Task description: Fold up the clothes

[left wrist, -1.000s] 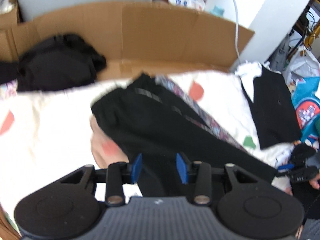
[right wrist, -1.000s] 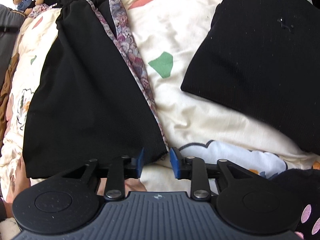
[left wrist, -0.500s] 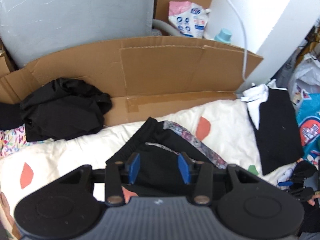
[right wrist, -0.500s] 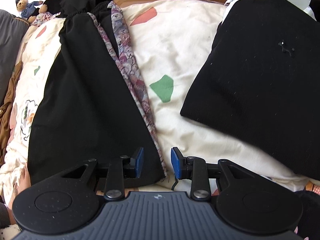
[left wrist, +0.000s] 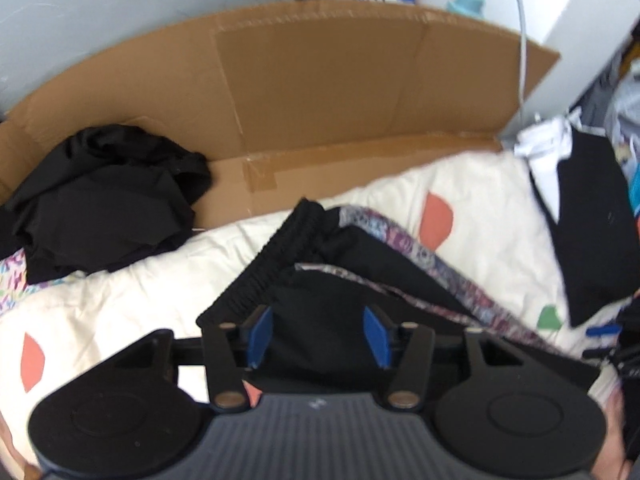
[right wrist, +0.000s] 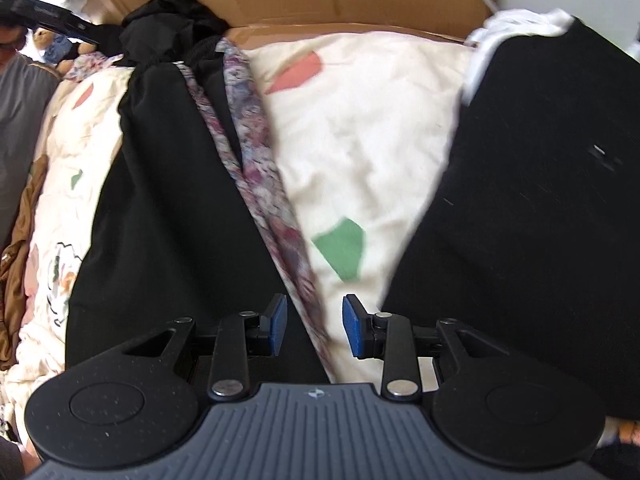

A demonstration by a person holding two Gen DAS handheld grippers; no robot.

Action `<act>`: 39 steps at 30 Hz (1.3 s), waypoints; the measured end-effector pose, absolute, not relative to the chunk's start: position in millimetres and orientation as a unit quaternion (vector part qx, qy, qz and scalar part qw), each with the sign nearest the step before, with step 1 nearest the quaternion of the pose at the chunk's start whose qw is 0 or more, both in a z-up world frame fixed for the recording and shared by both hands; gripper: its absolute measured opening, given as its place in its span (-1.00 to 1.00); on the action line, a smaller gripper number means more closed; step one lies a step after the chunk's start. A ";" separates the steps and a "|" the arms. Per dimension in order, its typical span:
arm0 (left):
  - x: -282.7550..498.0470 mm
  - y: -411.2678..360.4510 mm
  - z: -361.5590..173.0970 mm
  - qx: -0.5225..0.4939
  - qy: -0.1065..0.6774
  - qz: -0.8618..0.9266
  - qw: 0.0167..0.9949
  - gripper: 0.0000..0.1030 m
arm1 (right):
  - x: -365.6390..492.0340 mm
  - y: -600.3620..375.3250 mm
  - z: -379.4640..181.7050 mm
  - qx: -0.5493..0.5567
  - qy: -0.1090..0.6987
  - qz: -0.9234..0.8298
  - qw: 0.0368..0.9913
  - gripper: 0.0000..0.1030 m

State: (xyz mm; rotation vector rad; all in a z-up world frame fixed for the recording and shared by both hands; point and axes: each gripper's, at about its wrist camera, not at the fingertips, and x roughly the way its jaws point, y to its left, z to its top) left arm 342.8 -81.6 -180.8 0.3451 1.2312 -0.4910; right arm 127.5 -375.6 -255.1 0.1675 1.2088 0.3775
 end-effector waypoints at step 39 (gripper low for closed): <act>363.6 -39.4 -260.2 0.149 0.502 -0.318 0.790 -0.93 | 211.1 -287.3 -298.6 0.084 0.583 0.217 0.779 -0.03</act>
